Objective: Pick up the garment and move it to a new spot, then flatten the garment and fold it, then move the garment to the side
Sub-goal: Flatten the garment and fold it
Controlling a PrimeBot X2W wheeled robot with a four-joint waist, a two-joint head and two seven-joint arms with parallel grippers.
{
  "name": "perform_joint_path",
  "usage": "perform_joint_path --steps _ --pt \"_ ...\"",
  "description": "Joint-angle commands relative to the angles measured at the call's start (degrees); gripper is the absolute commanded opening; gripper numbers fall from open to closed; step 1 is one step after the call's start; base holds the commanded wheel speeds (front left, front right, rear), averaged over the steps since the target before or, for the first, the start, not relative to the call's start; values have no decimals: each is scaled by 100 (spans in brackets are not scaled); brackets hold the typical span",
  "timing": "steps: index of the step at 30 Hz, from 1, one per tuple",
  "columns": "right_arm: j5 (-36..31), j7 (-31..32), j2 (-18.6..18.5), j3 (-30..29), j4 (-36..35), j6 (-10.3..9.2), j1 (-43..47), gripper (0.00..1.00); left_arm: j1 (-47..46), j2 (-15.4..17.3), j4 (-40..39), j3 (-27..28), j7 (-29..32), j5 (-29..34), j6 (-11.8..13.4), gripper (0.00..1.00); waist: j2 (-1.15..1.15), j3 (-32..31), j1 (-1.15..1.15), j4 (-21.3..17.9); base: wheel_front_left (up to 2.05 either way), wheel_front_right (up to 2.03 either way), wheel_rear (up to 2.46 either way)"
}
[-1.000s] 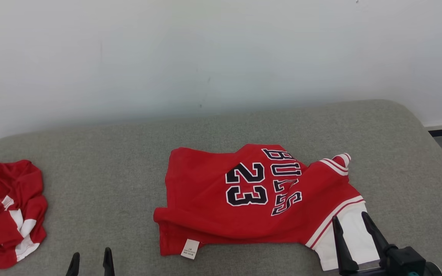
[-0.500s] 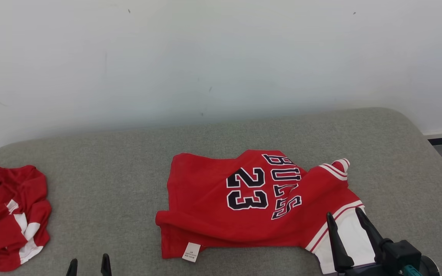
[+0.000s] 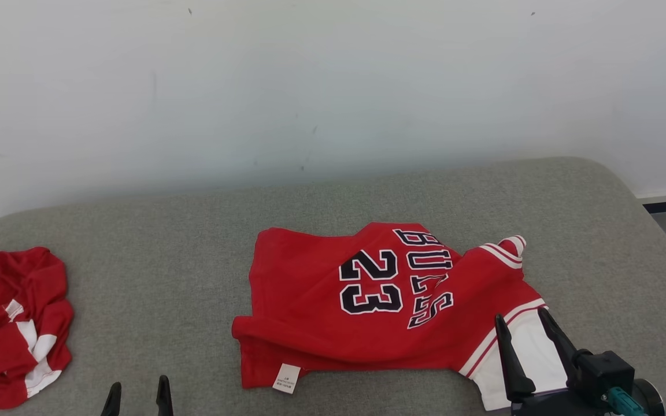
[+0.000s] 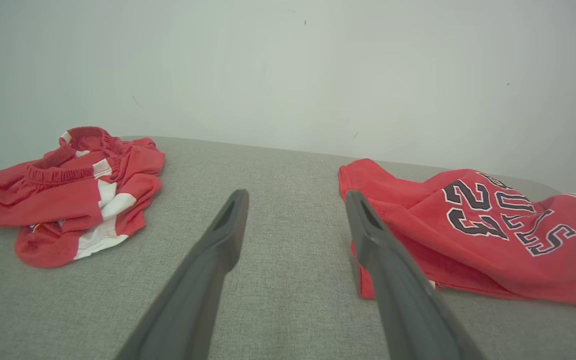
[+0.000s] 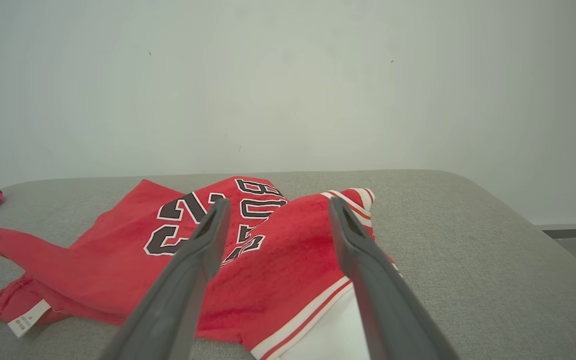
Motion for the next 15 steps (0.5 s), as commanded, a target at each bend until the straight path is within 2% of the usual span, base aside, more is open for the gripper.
perform_joint_path --steps 1,10,15 --pt "29 -36 -14 -12 13 -15 -3 100 -6 3 6 -2 -4 -46 -4 100 0 4 0 -1 0 0 0" --pt "36 -76 10 -16 23 -15 -32 100 -27 3 29 -40 -4 -63 1 100 0 34 0 3 0 0 0" --pt "109 219 -2 -63 126 -15 -53 100 -143 2 125 -185 -5 -41 -130 100 0 76 0 -23 0 0 0"
